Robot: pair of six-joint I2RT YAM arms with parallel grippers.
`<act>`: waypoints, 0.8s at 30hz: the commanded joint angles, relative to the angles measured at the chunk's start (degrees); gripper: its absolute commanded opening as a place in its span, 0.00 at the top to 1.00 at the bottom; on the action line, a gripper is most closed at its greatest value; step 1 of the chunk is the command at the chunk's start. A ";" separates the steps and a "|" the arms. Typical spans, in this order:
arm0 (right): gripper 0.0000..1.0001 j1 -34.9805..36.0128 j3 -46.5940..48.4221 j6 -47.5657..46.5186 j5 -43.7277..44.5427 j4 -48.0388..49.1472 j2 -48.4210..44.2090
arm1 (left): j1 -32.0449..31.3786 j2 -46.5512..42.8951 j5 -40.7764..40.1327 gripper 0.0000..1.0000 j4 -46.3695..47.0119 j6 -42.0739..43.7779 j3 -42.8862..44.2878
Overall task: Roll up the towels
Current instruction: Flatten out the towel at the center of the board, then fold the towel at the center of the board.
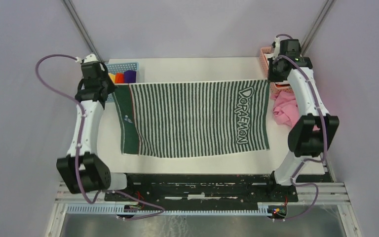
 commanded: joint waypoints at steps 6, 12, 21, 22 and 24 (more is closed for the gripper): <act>0.99 -0.79 14.89 -3.57 3.50 9.72 20.57 | 0.23 23.32 4.40 0.97 10.12 -0.85 7.06; 0.99 -0.77 13.64 -6.44 3.01 13.17 23.38 | 0.21 28.00 5.23 0.97 12.76 -0.29 8.05; 0.99 -0.77 3.34 -7.01 4.04 14.69 17.22 | 0.33 24.47 4.55 0.97 9.08 -1.18 3.04; 1.00 -0.77 2.07 -6.26 4.89 14.57 16.39 | 0.28 23.75 3.92 0.97 7.92 -1.61 2.54; 0.99 -0.79 -1.65 -5.53 6.28 14.95 14.38 | 0.27 22.32 3.22 0.97 6.04 -2.29 1.20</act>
